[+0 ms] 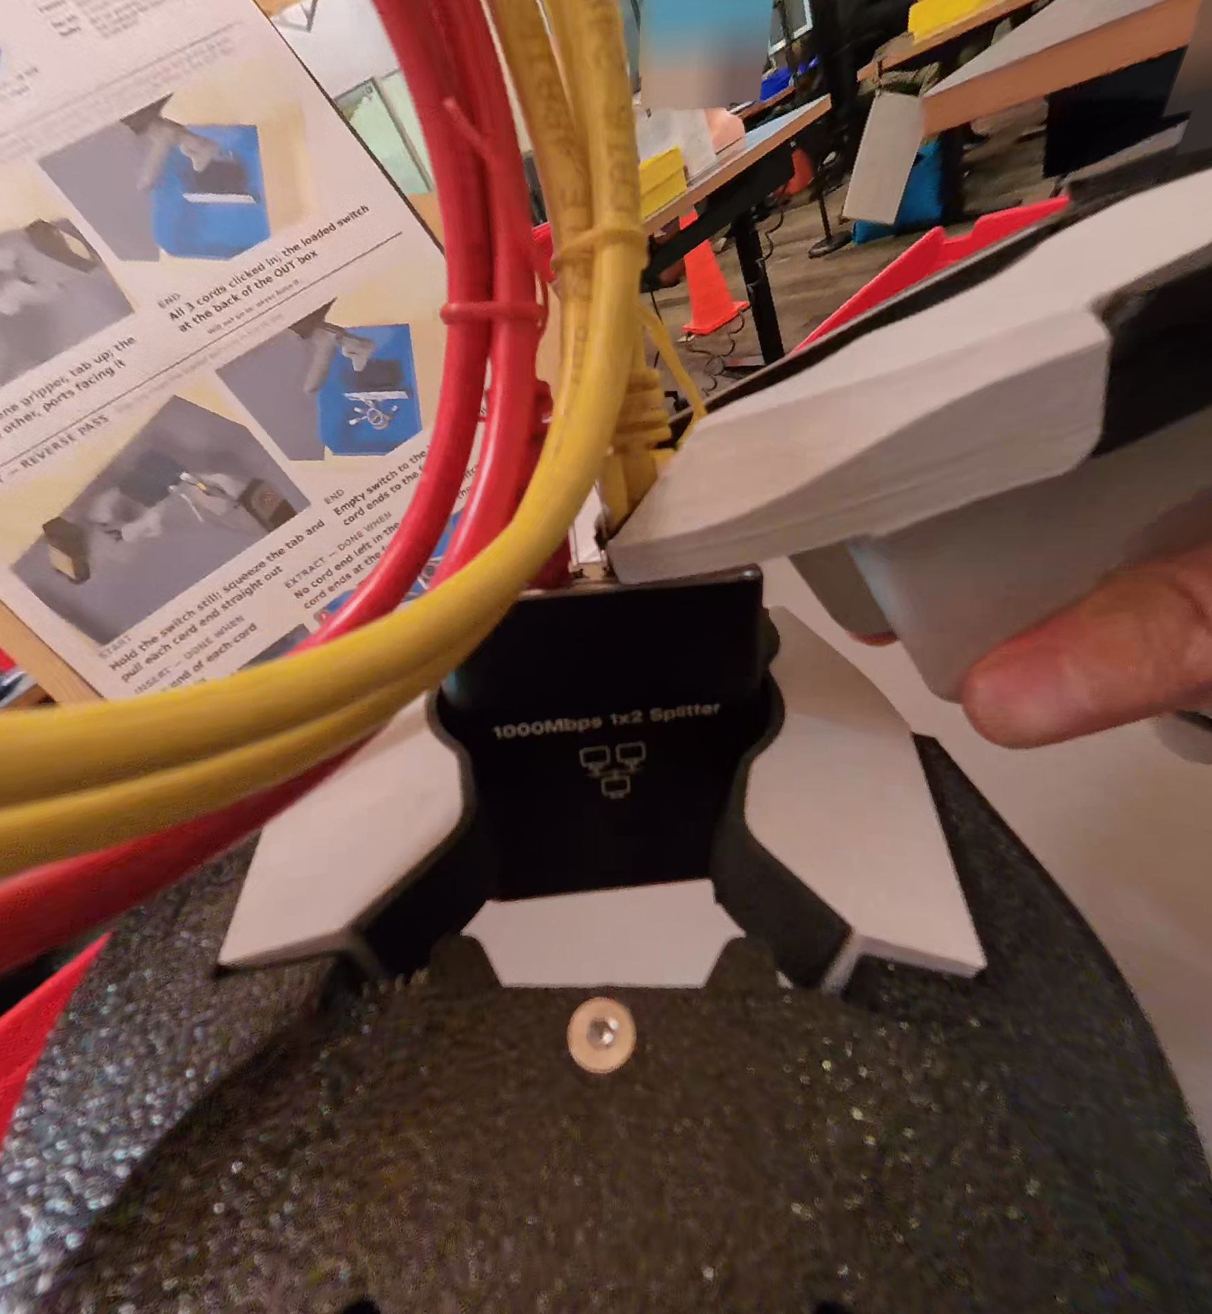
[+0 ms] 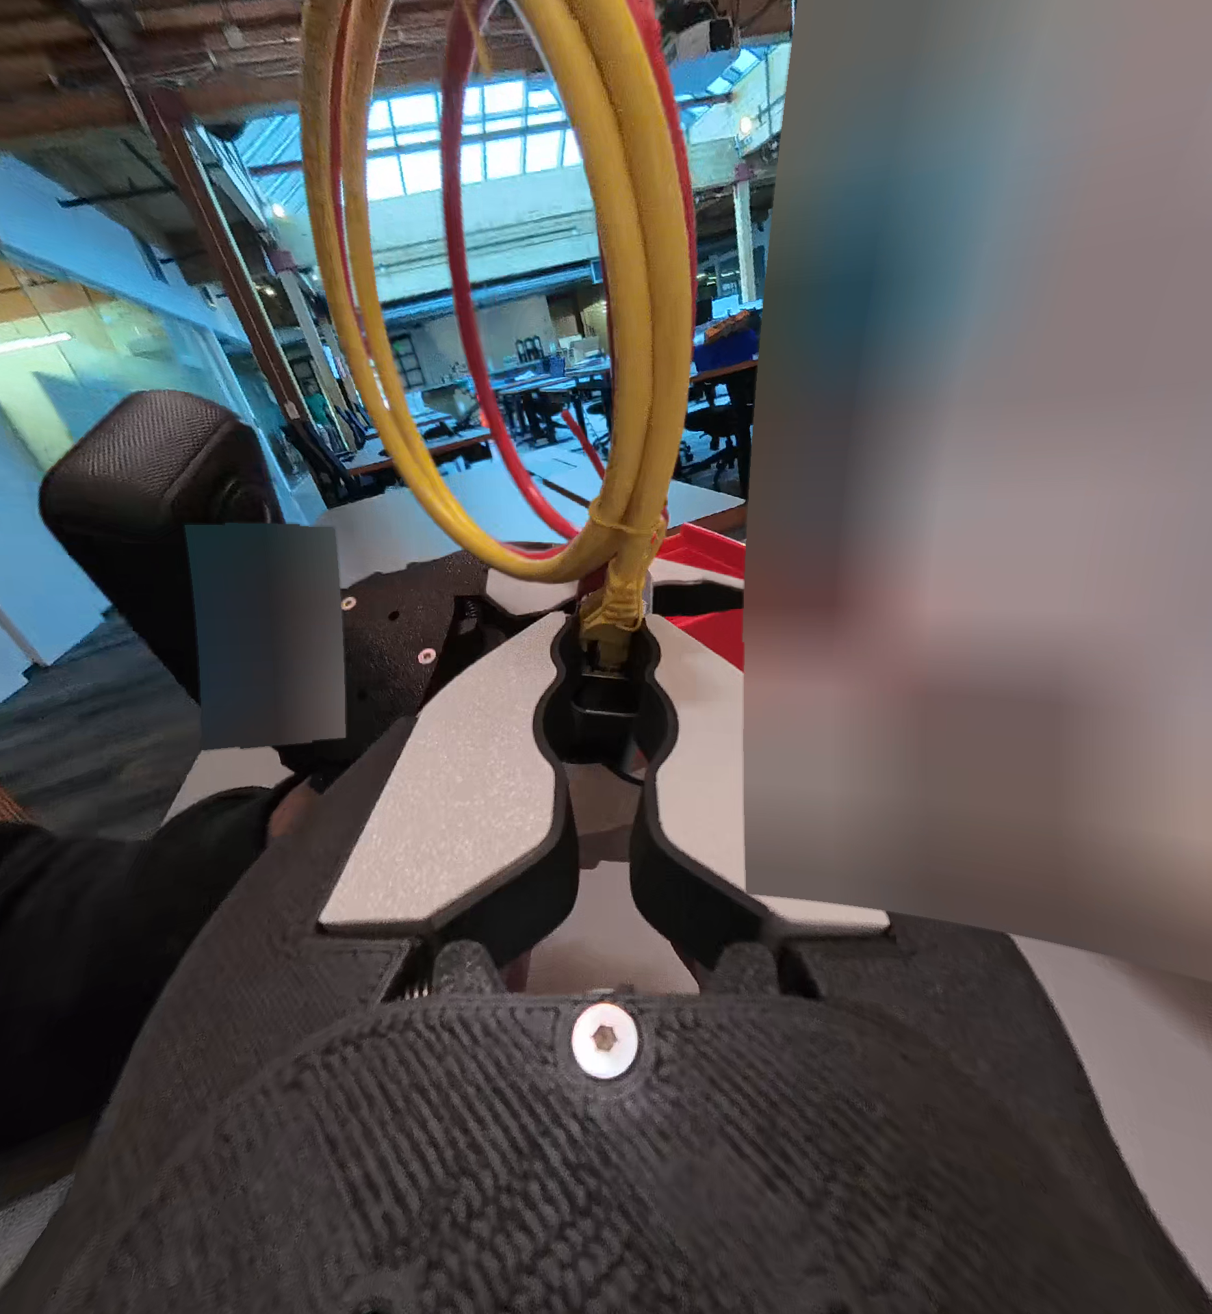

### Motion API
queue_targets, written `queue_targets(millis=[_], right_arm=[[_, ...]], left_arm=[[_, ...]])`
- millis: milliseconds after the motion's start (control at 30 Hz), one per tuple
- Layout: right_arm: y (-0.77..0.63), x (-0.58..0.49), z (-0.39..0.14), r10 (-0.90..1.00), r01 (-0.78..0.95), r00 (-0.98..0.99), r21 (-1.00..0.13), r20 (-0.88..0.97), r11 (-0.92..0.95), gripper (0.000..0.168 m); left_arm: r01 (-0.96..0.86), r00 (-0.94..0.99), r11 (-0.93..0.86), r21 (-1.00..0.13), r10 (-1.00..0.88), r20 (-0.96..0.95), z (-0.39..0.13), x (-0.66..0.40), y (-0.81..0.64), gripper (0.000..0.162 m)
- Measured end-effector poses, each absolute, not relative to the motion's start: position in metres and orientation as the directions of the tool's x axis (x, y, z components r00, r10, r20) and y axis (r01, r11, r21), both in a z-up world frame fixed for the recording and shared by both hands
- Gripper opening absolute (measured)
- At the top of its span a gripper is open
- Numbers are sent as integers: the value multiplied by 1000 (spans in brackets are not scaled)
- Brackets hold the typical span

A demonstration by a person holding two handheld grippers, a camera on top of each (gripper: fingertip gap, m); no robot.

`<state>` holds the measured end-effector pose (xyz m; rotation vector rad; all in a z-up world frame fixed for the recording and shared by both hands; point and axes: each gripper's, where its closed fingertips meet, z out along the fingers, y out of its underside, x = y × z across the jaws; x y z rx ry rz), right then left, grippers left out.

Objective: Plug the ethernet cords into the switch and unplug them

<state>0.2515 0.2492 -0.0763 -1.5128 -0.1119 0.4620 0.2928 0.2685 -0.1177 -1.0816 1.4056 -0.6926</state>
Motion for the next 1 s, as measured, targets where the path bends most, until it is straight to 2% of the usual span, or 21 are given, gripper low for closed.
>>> queue_targets(millis=[100, 267, 333, 433, 633, 767, 933, 1000], right_arm=[[249, 254, -78, 344, -215, 916, -976, -207, -15, 14], [250, 252, -79, 362, -233, 904, -972, -226, -25, 14], [250, 252, -79, 367, -236, 902, -971, -227, -20, 14], [250, 255, -82, 346, -212, 914, -977, -210, -33, 14], [251, 253, -82, 355, -214, 910, -976, -214, -38, 14], [252, 257, -87, 335, -204, 919, -978, -210, -53, 14], [251, 255, -85, 348, -204, 914, -977, -210, -52, 14], [252, 255, -86, 340, -184, 920, -981, -193, -59, 14]], left_arm=[[-190, 37, 295, -936, -951, -307, -122, 295, 261, 77], [-231, 158, 468, -853, -847, -508, -118, 292, 275, 78], [-221, 144, 454, -863, -860, -490, -118, 293, 274, 78], [-184, 56, 340, -922, -933, -356, -125, 296, 265, 78], [-221, 161, 478, -850, -842, -515, -120, 293, 276, 79], [-178, 52, 318, -931, -942, -332, -130, 298, 266, 78], [-215, 136, 454, -865, -863, -487, -125, 295, 275, 78], [-202, 121, 431, -880, -880, -459, -126, 296, 273, 78]])
